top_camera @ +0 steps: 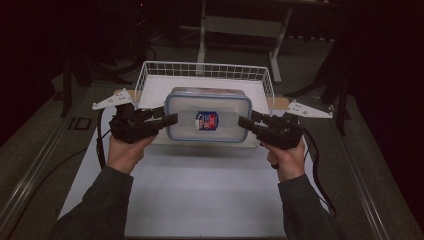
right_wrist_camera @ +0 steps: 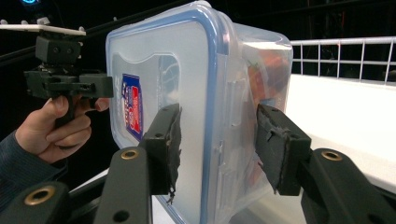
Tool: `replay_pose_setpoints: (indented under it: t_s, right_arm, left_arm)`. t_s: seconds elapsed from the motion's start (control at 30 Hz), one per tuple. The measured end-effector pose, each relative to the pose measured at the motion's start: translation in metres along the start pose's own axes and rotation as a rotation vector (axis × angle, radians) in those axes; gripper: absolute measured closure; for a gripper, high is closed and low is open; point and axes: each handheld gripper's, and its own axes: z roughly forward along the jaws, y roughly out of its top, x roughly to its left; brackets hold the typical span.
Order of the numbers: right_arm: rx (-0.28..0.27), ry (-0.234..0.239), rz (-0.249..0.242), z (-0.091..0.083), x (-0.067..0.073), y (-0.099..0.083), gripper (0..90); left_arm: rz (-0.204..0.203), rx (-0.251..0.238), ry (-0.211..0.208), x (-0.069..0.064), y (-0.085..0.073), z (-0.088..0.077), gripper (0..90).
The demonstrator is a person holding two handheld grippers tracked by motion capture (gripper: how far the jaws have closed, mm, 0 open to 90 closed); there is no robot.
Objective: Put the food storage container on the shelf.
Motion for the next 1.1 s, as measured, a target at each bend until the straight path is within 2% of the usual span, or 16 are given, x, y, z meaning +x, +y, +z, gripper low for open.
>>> replay_pose_setpoints:
  t_s: [0.43,0.47,0.63,0.73,0.87,1.1]
  right_arm:
    - [-0.006,-0.001,-0.016,0.009,-0.008,0.02,52.2]
    - [-0.003,0.0,-0.015,0.012,-0.011,0.023,52.2]
    - [0.003,-0.003,-0.006,0.015,-0.015,0.026,52.1]
    - [0.001,-0.007,0.009,0.019,-0.022,0.031,52.0]
    - [-0.001,-0.006,0.02,0.023,-0.027,0.036,52.1]
    - [-0.005,-0.002,0.047,0.031,-0.038,0.044,52.0]
  left_arm:
    - [-0.003,-0.021,0.0,0.01,0.013,0.005,48.9]
    - [0.004,-0.018,0.004,0.013,0.019,0.007,48.9]
    - [0.011,-0.015,0.008,0.017,0.024,0.01,48.9]
    - [0.013,-0.009,0.003,0.024,0.035,0.015,48.9]
    - [0.015,-0.015,0.006,0.027,0.04,0.018,48.9]
    - [-0.007,-0.031,0.01,0.038,0.048,0.025,49.0]
